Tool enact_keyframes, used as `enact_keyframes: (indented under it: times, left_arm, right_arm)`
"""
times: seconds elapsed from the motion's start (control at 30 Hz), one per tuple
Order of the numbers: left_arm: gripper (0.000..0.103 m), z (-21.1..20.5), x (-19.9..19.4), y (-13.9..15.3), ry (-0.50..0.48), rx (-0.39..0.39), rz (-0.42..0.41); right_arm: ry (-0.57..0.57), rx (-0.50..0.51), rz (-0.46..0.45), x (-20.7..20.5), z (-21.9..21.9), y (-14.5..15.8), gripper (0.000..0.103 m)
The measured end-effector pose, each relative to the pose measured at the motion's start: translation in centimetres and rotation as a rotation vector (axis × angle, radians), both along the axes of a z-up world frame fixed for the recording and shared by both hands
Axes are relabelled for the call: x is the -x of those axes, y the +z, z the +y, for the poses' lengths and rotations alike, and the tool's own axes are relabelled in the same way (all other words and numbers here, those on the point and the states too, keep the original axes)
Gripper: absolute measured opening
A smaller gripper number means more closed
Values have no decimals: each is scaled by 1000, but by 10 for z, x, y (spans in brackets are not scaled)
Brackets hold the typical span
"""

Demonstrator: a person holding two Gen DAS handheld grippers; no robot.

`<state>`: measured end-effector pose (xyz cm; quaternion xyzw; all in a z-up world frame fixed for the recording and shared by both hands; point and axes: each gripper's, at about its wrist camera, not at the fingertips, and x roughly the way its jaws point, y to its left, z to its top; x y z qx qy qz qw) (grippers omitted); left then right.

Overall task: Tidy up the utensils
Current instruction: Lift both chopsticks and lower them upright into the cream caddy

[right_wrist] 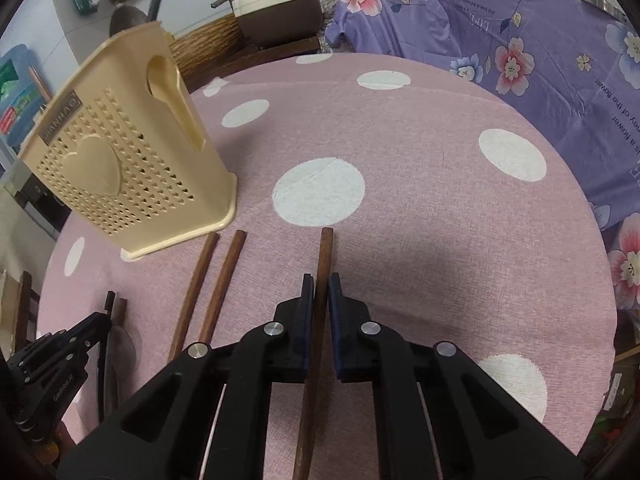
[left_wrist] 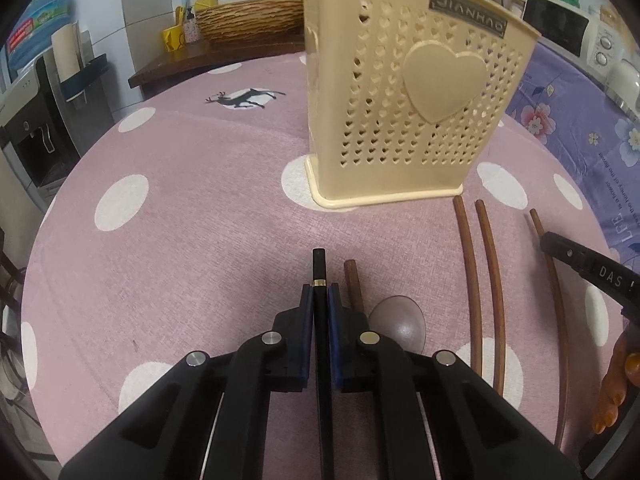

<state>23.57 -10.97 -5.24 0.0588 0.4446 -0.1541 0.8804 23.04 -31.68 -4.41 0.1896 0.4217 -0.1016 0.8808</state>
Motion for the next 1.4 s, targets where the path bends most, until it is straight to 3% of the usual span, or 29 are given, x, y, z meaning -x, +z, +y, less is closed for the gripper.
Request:
enact_keyframes:
  times: [0.17,0.4,0.6,1.17,1.27,1.4]
  left_arm:
    - [8,15,5,24,4,80,-46]
    - [8,49,24,86,30,178,-193]
    - [8,72,38,131,53,216,-319]
    - [8,78,31,149,73,225,-378]
    - [8,77,27,161,63,240,-389]
    - [8,75,20,201,19,288,-419]
  right_arm:
    - [28,-91,-80,15,-7,21,8]
    - [88,-185,-257,46,-21,79,8]
    - [162,-178,-419,73,-25,129,8]
    - [215,-106,-453,70,-13,157,8]
    - [239,-71,-466,66,-7,172,8]
    - [285,-3,-506,57,4,207,8]
